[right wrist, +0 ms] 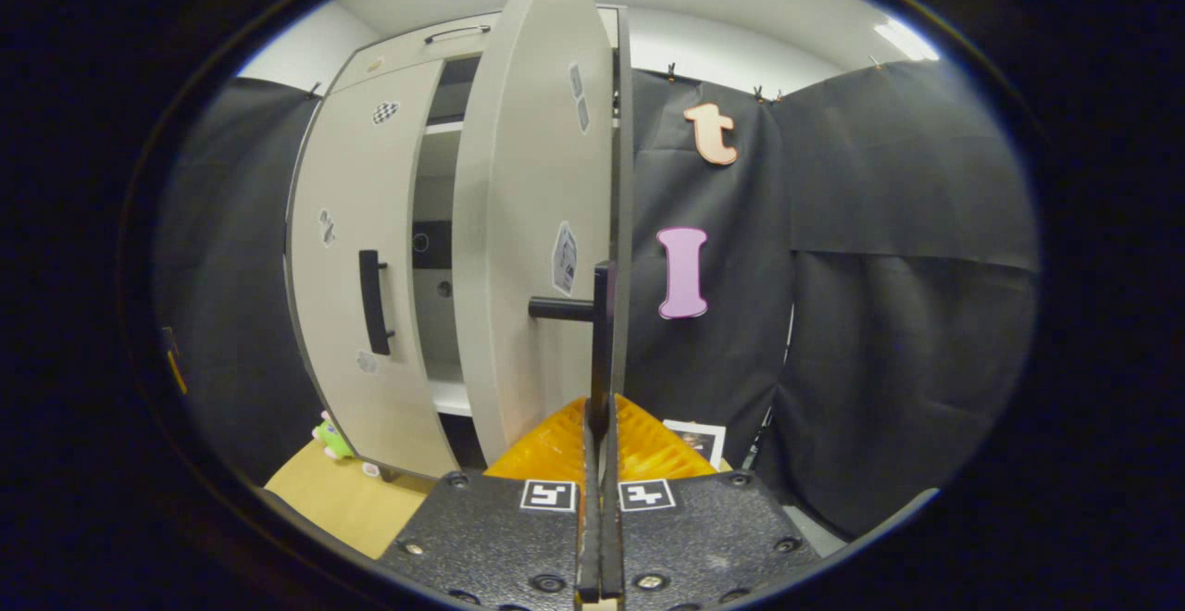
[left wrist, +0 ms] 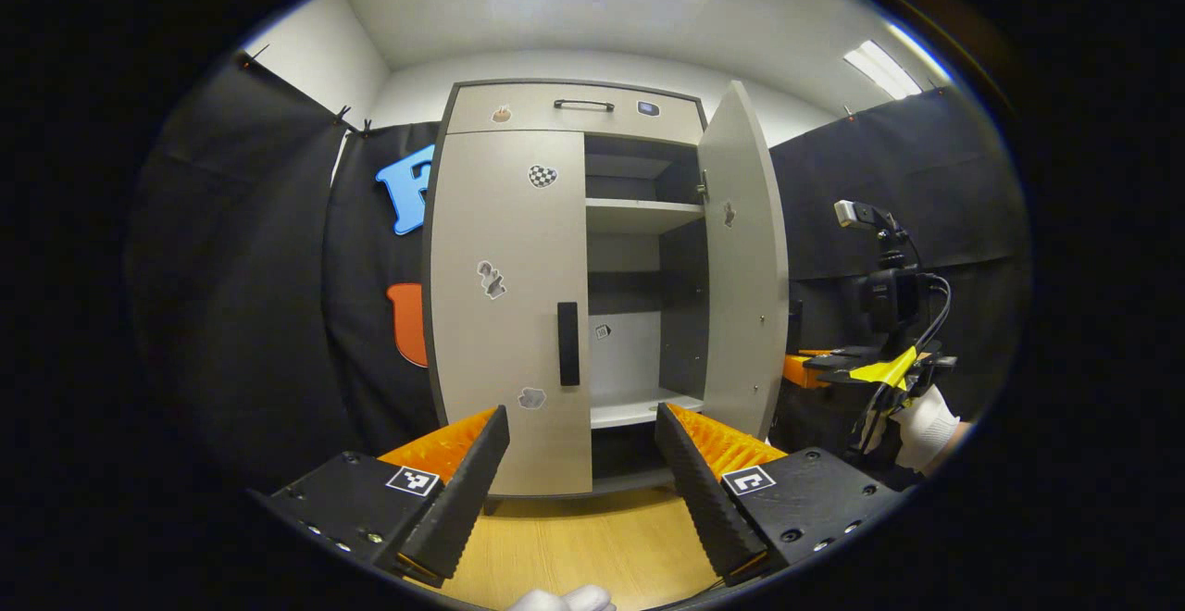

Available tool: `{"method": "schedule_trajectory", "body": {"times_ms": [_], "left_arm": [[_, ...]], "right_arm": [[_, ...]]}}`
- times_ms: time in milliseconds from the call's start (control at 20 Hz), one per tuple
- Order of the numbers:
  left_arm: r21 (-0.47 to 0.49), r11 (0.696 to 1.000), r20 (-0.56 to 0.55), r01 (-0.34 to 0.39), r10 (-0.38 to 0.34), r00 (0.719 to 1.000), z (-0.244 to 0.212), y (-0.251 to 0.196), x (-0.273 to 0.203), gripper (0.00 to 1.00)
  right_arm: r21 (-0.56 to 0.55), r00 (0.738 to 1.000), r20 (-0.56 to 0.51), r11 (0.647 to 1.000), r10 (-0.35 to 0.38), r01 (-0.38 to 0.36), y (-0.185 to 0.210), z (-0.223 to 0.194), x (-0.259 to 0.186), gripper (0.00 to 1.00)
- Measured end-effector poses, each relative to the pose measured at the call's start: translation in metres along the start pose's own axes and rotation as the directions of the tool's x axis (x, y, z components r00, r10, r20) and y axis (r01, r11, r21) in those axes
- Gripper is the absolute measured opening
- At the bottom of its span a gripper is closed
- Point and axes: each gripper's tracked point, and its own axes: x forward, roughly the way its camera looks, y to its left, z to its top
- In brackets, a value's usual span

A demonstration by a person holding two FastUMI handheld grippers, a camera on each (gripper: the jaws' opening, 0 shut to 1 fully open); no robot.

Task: Open the right door of the double-door shoe cabinet with the right hand, and open the left door with the left hand.

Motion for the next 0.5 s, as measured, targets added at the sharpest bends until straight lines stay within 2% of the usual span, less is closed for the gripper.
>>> {"method": "schedule_trajectory", "body": {"times_ms": [200,500], "left_arm": [[0.001,1.000,-0.001,0.020,-0.020,1.000,-0.002,-0.014,0.009,0.95],[-0.019,0.999,-0.017,0.025,-0.026,1.000,-0.004,-0.040,0.040,0.95]], "right_arm": [[0.021,1.000,0.004,1.000,0.009,-0.009,-0.023,0.001,0.003,0.04],[0.009,0.998,0.004,0.998,0.068,-0.068,-0.052,0.001,0.010,0.04]]}}
